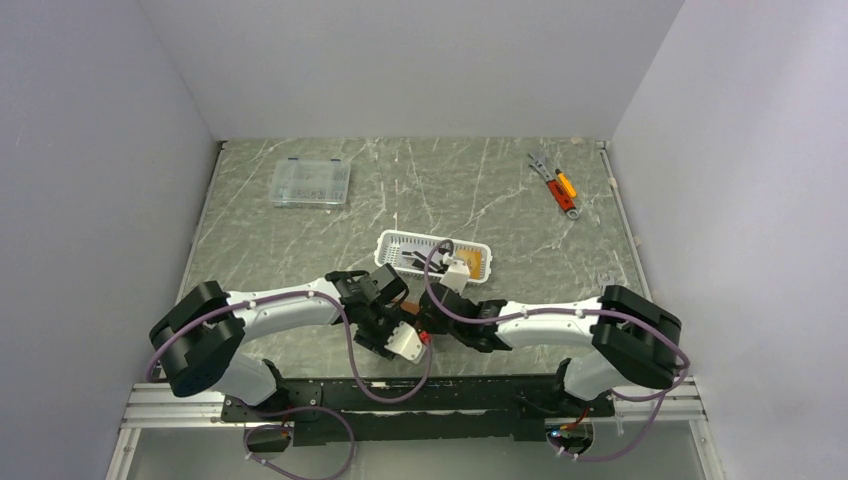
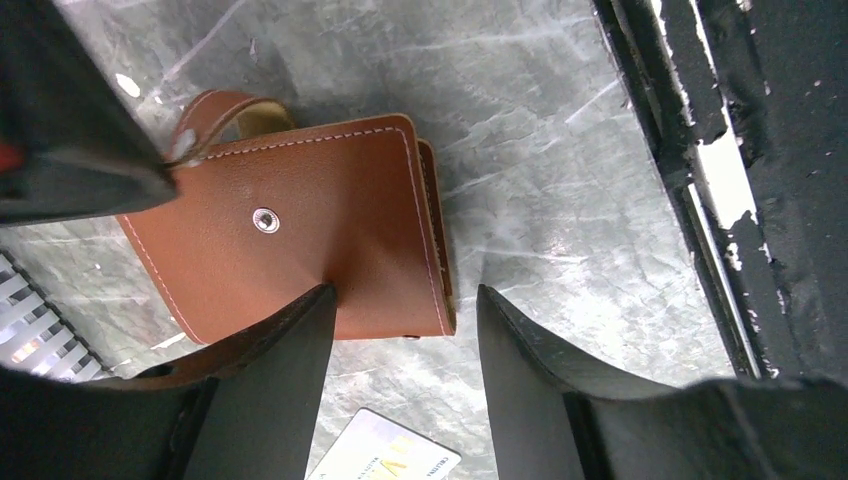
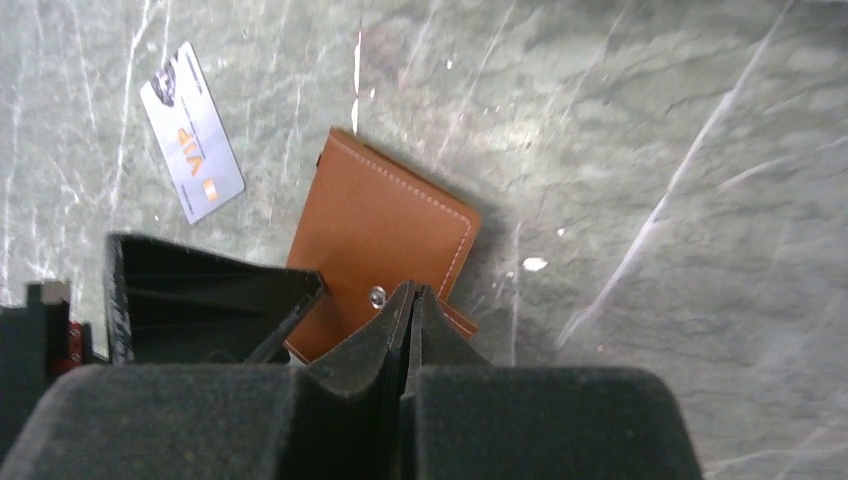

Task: Put the credit cards into the card holder
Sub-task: Close the card holder at the center of the board.

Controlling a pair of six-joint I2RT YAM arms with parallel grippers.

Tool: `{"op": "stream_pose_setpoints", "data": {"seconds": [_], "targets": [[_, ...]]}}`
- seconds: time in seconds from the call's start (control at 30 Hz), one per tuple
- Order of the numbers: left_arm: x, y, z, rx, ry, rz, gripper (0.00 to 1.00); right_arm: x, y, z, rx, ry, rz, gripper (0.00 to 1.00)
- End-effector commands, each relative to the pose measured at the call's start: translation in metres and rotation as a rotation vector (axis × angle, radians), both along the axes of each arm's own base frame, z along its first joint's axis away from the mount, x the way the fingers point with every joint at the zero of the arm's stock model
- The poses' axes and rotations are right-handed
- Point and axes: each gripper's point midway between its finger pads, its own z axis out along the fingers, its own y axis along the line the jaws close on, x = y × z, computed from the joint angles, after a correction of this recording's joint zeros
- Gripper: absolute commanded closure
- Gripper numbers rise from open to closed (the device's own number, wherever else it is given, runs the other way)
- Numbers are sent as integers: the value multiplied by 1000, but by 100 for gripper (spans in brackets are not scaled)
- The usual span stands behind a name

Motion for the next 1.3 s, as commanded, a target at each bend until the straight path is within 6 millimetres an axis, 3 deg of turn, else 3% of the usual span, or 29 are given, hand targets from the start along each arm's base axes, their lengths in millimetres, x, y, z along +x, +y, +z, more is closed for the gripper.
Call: {"op": "stream_pose_setpoints", "data": {"seconds": [0.0,0.27,0.47,0.63,0.9,1.1,1.27], "targets": [[-26,-7,3,-14,115,0,41,8,-9,17,-6,-17,56,100],[-29,-19,28,-93,133,5,40,2,-4,18,-32,29,154,100],[-19,-14,21,-54,85,26,41,-9,-18,14,-90,108,133,69],[-19,-11,15,-42,80,32,41,-11,-31,10,-197,157,108,63],[-18,-10,13,-42,72,28,41,-6,-25,17,-213,165,98,75],[-17,-10,14,-52,56,19,41,-8,-32,15,-216,204,68,99],[-16,-6,11,-43,40,15,41,-9,-32,14,-138,219,45,100]]}}
